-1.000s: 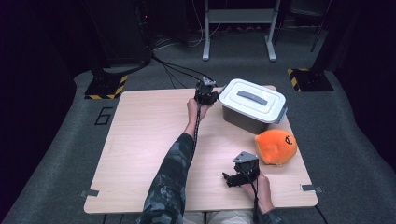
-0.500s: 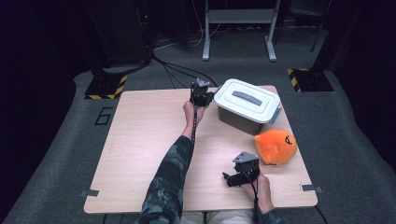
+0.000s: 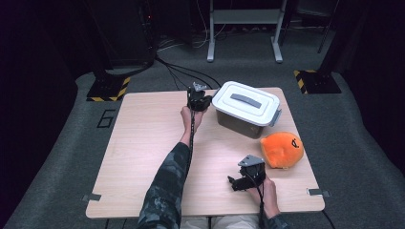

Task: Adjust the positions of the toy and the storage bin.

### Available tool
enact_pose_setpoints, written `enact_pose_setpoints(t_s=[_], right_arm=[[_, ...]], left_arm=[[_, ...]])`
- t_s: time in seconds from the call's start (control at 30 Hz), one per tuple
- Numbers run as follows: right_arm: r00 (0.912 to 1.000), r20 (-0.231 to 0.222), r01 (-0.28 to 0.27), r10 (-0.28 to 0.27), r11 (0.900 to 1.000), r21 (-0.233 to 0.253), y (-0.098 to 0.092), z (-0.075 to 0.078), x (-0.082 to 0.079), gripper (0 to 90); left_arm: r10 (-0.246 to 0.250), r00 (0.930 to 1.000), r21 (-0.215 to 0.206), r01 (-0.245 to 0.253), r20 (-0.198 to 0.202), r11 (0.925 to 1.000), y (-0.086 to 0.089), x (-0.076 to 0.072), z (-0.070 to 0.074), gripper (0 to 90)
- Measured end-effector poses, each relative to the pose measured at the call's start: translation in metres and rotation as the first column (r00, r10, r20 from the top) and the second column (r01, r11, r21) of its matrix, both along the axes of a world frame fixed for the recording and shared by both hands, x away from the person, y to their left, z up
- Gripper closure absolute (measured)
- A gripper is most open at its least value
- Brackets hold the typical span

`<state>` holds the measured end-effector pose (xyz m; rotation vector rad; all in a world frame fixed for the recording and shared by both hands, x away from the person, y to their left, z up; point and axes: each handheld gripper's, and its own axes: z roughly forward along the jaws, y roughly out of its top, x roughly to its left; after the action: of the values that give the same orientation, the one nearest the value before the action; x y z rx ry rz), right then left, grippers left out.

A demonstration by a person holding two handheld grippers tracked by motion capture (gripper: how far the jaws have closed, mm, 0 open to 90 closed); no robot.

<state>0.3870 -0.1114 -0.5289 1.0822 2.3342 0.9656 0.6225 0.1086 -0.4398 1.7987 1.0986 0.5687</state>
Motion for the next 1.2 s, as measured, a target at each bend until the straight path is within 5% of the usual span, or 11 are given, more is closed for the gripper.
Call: enact_pose_setpoints(t_s=[0.63,1.2], right_arm=[[0.9999,0.002,0.015,-0.015,1.000,0.001,0.000,0.000,0.000,0.0],[0.9998,0.009,0.016,-0.016,1.000,0.000,0.000,0.000,0.000,0.1]], left_arm=[[0.052,0.9984,-0.036,-0.051,0.024,0.9981,0.037,-0.036,-0.005,85.5],[0.045,0.9971,-0.002,-0.045,0.062,0.9990,0.061,-0.078,-0.006,85.4]])
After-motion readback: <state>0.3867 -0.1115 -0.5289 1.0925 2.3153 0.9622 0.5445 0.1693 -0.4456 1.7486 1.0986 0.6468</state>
